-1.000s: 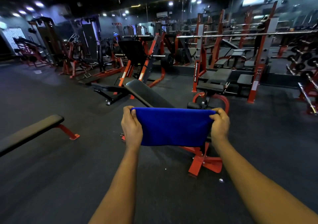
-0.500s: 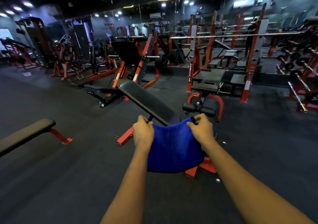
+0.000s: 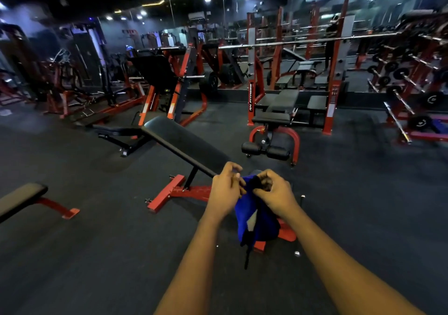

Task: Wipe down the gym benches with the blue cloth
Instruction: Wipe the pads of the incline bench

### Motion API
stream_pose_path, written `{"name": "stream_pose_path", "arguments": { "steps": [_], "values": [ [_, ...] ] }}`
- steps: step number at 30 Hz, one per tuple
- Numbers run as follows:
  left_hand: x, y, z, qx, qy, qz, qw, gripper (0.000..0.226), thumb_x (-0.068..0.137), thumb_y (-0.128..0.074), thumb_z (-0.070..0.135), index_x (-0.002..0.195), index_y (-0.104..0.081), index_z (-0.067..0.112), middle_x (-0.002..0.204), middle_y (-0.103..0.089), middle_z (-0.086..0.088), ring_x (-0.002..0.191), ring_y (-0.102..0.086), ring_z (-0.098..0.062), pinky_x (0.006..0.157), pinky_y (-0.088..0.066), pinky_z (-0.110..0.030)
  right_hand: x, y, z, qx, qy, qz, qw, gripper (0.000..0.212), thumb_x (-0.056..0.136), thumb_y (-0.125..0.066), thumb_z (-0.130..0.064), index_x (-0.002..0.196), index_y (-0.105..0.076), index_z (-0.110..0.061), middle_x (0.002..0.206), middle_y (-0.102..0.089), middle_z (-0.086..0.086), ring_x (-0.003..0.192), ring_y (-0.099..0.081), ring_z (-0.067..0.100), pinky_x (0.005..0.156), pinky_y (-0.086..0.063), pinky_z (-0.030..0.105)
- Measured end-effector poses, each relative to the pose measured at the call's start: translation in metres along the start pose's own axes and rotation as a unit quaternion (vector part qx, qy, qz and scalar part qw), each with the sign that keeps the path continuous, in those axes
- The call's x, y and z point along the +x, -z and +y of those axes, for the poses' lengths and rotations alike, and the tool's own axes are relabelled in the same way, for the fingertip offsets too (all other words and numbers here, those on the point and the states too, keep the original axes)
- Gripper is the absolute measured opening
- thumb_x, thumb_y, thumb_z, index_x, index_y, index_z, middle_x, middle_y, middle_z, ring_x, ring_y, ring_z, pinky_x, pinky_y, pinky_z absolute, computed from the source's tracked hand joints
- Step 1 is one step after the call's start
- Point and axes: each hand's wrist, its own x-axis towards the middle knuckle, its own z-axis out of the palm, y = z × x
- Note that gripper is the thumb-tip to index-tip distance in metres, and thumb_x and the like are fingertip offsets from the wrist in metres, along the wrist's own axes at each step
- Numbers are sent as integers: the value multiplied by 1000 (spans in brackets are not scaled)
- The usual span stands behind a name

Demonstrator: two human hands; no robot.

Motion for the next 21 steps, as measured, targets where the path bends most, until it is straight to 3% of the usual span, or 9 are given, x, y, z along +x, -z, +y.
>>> {"name": "stream_pose_path", "arguments": {
  "steps": [2, 5, 8, 10, 12, 15, 18, 21],
  "values": [
    [21, -19, -13, 53, 9, -1, 999, 34, 86, -46, -3, 109, -50, 22, 97, -63, 0, 86, -62, -12, 74, -50, -19, 19, 19, 21, -3, -8, -16, 1000, 27, 78, -67, 4, 94, -64, -17, 87, -72, -1, 87, -69, 12, 84, -56, 35],
    [57, -55, -39, 205, 40, -140, 968, 58, 69, -50, 17, 126, -52, 17, 130, -52, -2, 117, -47, -21, 98, -43, -38, 54, 48, 58, -1, -25, -48, 999, 29, 81, -62, 5, 91, -62, -22, 87, -72, -1, 90, -68, 16, 83, -54, 39],
    [87, -98, -66, 246, 101, -207, 942, 35, 72, -57, 22, 106, -59, 13, 104, -65, -7, 101, -58, -26, 87, -48, -44, 95, 74, 95, -5, -41, -73, 996, 30, 84, -58, 6, 91, -60, -23, 89, -71, 1, 93, -66, 20, 83, -52, 39],
    [102, -128, -75, 217, 123, -187, 950, 13, 83, -65, 21, 91, -56, 20, 88, -62, 2, 91, -59, -22, 77, -47, -31, 119, 90, 124, 1, -74, -73, 995, 28, 87, -57, 3, 96, -60, -23, 94, -71, 0, 94, -66, 19, 84, -53, 40],
    [118, -154, -78, 184, 119, -159, 963, 27, 88, -69, 19, 78, -46, 30, 75, -53, 13, 78, -53, -14, 62, -36, -14, 140, 103, 151, 17, -102, -99, 990, 26, 88, -62, -2, 103, -58, -23, 98, -70, -1, 94, -66, 16, 80, -55, 34],
    [145, -186, -91, 182, 113, -99, 972, 30, 84, -75, 29, 75, -46, 27, 67, -51, 12, 68, -50, -11, 58, -33, -17, 176, 112, 190, 25, -110, -142, 983, 34, 82, -76, -9, 109, -57, -19, 101, -70, -1, 97, -67, 14, 80, -55, 27],
    [167, -201, -108, 170, 149, -56, 973, 32, 78, -78, 41, 86, -53, 22, 78, -62, 8, 76, -59, -12, 66, -45, -29, 203, 110, 212, 12, -115, -126, 985, 25, 86, -71, -6, 107, -60, -14, 97, -69, -2, 92, -64, 8, 71, -50, 12],
    [201, -218, -143, 149, 175, -55, 972, 35, 76, -80, 40, 89, -52, 23, 80, -61, 12, 75, -57, -4, 63, -44, -20, 242, 98, 249, 14, -143, -109, 984, 14, 92, -61, -5, 102, -60, -15, 94, -67, 0, 88, -64, 10, 71, -51, 15]
  ]
}}
